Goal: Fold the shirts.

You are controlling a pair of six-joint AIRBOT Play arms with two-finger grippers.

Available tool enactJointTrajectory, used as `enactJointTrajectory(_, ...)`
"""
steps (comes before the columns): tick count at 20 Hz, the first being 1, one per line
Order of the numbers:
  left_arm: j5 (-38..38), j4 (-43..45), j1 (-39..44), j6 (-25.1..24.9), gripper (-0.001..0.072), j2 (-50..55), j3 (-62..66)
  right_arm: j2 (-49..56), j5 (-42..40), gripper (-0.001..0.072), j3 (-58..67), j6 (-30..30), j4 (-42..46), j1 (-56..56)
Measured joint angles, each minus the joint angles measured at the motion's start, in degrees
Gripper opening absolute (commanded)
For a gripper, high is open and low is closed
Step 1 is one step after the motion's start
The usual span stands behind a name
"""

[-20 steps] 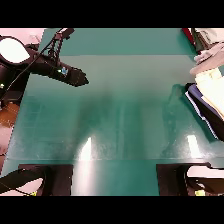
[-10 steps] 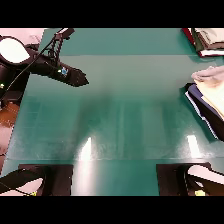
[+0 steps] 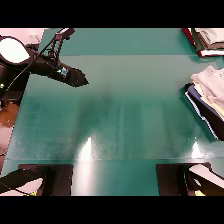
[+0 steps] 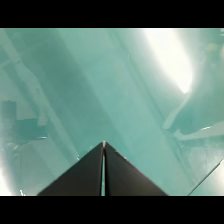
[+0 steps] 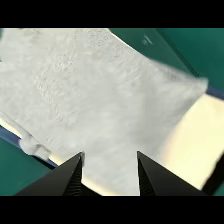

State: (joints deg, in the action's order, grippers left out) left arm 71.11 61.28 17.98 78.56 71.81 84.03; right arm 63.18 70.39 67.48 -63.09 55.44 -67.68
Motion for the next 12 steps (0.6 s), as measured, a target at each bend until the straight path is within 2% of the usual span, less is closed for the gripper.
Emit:
enactJointTrajectory(3, 0.00, 0.02, 0.00, -0.55, 0.0022, -0.02, 0.00, -2.62, 1.16, 0.0395, -3.39, -0.09, -1.18, -3.69)
enactJointTrajectory(6, -0.11, 0.02, 0.00, -0.83, 0.0022, -0.02, 0.00, -6.25, 1.09, 0.0395, -6.43, -0.17, -7.54, -2.10)
enactJointTrajectory(9, -0.26, 0.00, 0.00, -0.87, 0.0022, 0.00, 0.00, -10.25, 0.09, 0.0394, -8.98, -0.13, -15.30, 6.78)
enactJointTrajectory(12, 1.42, -0.13, 0.00, -0.85, 0.0023, -0.02, 0.00, -13.40, -0.61, 0.0391, -10.29, -0.04, -19.58, 21.57)
